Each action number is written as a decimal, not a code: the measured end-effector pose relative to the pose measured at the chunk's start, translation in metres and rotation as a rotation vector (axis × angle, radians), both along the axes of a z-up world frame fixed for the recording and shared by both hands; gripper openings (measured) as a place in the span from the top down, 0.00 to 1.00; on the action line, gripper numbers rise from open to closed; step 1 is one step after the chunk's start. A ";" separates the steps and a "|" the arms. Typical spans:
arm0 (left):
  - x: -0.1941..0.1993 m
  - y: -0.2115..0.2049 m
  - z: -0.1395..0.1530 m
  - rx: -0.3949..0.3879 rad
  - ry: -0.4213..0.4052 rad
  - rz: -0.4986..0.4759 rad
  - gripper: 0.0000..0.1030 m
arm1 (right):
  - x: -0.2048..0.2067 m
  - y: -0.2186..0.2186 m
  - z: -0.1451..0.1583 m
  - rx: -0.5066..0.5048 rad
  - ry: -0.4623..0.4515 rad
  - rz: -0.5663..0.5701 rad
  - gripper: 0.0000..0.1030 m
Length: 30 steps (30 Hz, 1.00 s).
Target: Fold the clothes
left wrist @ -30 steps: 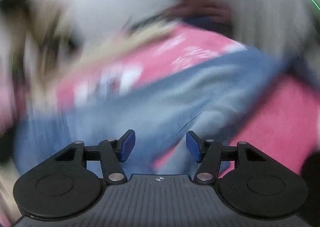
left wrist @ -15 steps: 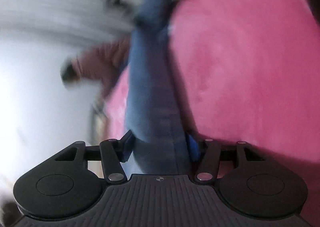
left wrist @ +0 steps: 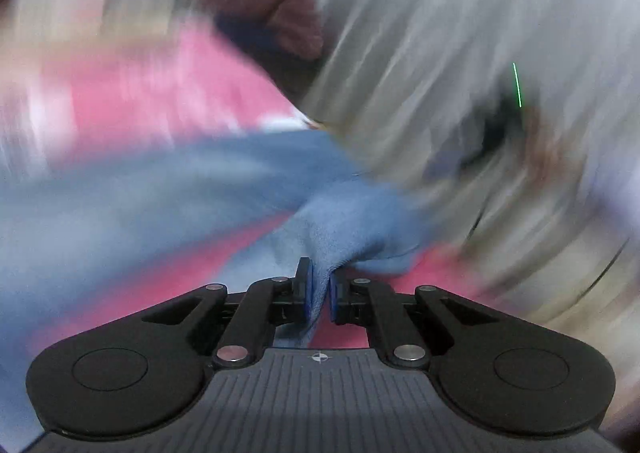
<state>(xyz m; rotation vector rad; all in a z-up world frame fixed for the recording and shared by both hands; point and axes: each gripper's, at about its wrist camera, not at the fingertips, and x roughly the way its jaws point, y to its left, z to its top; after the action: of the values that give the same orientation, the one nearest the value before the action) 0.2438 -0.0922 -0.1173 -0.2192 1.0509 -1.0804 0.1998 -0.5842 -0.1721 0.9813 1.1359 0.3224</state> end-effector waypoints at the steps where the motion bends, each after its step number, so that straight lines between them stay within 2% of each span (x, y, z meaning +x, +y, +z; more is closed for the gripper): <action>1: 0.011 0.007 -0.014 -0.039 0.165 0.041 0.94 | -0.020 -0.002 0.006 -0.050 0.004 0.008 0.38; 2: 0.026 0.009 -0.033 -0.073 0.333 0.087 0.94 | -0.037 -0.002 0.011 -0.106 0.012 0.018 0.37; 4: 0.048 0.016 -0.077 -0.130 0.647 0.171 0.93 | -0.067 0.007 0.008 -0.181 0.036 0.056 0.30; 5: 0.054 0.020 -0.093 -0.145 0.739 0.211 0.93 | -0.081 0.013 0.005 -0.214 0.049 0.078 0.28; 6: 0.053 0.019 -0.104 -0.132 0.781 0.231 0.93 | -0.094 0.019 -0.004 -0.212 0.067 0.079 0.27; 8: 0.036 0.005 -0.095 -0.015 0.652 0.119 0.88 | -0.119 0.028 -0.031 -0.148 0.111 0.044 0.26; 9: 0.027 -0.004 -0.089 0.046 0.583 0.054 0.83 | -0.133 0.029 -0.047 -0.095 0.139 -0.006 0.23; 10: 0.011 -0.017 -0.078 0.129 0.499 -0.053 0.73 | -0.148 0.027 -0.066 -0.024 0.172 -0.082 0.22; 12: -0.027 -0.041 -0.055 0.316 0.322 -0.233 0.63 | -0.178 0.022 -0.102 0.119 0.236 -0.233 0.22; 14: -0.059 -0.051 -0.036 0.442 0.152 -0.308 0.61 | -0.200 0.010 -0.120 0.257 0.234 -0.366 0.22; 15: -0.071 -0.051 -0.027 0.467 0.087 -0.315 0.55 | -0.206 0.003 -0.123 0.311 0.219 -0.413 0.22; 16: -0.077 -0.049 -0.020 0.472 0.055 -0.306 0.49 | -0.211 -0.003 -0.124 0.333 0.193 -0.453 0.21; 19: -0.079 -0.021 -0.005 0.397 0.078 -0.203 0.46 | -0.210 -0.024 -0.126 0.312 0.167 -0.583 0.14; 23: -0.067 0.028 0.007 0.329 0.132 -0.014 0.46 | -0.198 -0.056 -0.150 0.338 0.156 -0.772 0.08; 25: -0.066 0.052 0.010 0.314 0.151 0.079 0.46 | -0.183 -0.062 -0.174 0.435 0.141 -0.773 0.05; 28: -0.062 0.085 0.004 0.273 0.224 0.236 0.46 | -0.163 -0.049 -0.207 0.632 0.135 -0.846 0.05; 29: -0.062 0.097 0.004 0.259 0.255 0.278 0.46 | -0.157 -0.041 -0.214 0.685 0.132 -0.874 0.09; 30: -0.063 0.106 0.001 0.250 0.285 0.322 0.46 | -0.154 -0.036 -0.213 0.673 0.121 -0.888 0.27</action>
<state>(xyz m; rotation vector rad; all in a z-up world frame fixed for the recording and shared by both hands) 0.1806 0.0140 -0.1168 -0.3344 1.3424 -0.6310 0.0459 -0.6202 -0.3847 2.0084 0.5879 -0.0985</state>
